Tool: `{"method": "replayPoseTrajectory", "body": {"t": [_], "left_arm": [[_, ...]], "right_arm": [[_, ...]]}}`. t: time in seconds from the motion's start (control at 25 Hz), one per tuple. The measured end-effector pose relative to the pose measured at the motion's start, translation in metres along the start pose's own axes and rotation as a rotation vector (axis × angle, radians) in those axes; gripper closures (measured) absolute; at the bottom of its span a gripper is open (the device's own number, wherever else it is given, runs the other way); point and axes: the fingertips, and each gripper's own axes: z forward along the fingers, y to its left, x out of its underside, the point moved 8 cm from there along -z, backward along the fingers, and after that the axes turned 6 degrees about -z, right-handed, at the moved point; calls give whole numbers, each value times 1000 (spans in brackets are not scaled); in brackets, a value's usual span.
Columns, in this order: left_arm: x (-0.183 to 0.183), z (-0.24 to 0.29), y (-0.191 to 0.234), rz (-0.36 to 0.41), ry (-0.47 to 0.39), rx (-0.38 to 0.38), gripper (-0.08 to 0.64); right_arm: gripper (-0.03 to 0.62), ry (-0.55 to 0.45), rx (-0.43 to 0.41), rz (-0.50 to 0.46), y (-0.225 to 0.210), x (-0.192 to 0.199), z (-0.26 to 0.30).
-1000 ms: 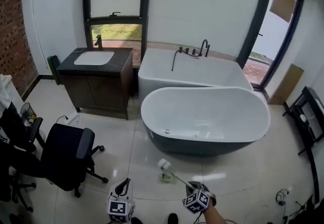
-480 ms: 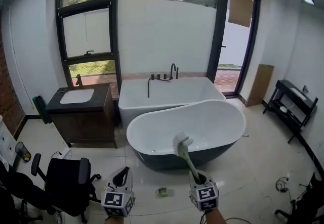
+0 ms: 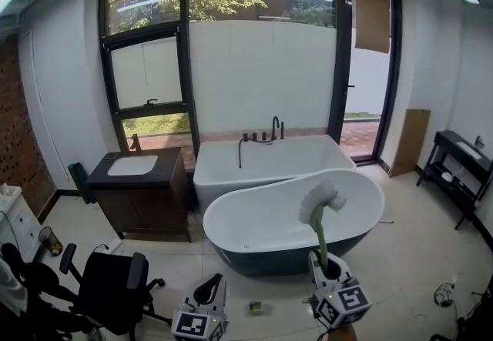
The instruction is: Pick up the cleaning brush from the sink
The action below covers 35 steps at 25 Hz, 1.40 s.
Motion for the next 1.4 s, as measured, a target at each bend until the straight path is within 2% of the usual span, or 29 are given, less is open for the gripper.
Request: {"method": "replayPoseTrajectory", "body": {"t": [0.2, 0.36, 0.52, 0.72, 0.84, 1.04, 1.24, 1.4], "left_arm": [[4, 42, -64, 1, -22, 97, 532], [13, 85, -101, 9, -22, 229, 531], [23, 110, -136, 8, -27, 341, 531], [58, 133, -166, 37, 20, 462, 554], [71, 139, -179, 74, 16, 479, 557], [59, 137, -188, 92, -82, 470, 558], [61, 131, -207, 114, -114, 452, 558], [65, 126, -215, 145, -114, 452, 558]], "right_arm": [[589, -49, 110, 1, -52, -8, -43], [589, -35, 230, -1, -85, 7, -74], [589, -17, 324, 19, -102, 23, -114], [589, 50, 393, 51, -108, 58, -149], [589, 105, 427, 110, -115, 83, -169], [589, 135, 477, 130, -128, 95, -190], [589, 145, 480, 151, -139, 105, -211], [589, 154, 444, 184, -138, 112, -215]]}}
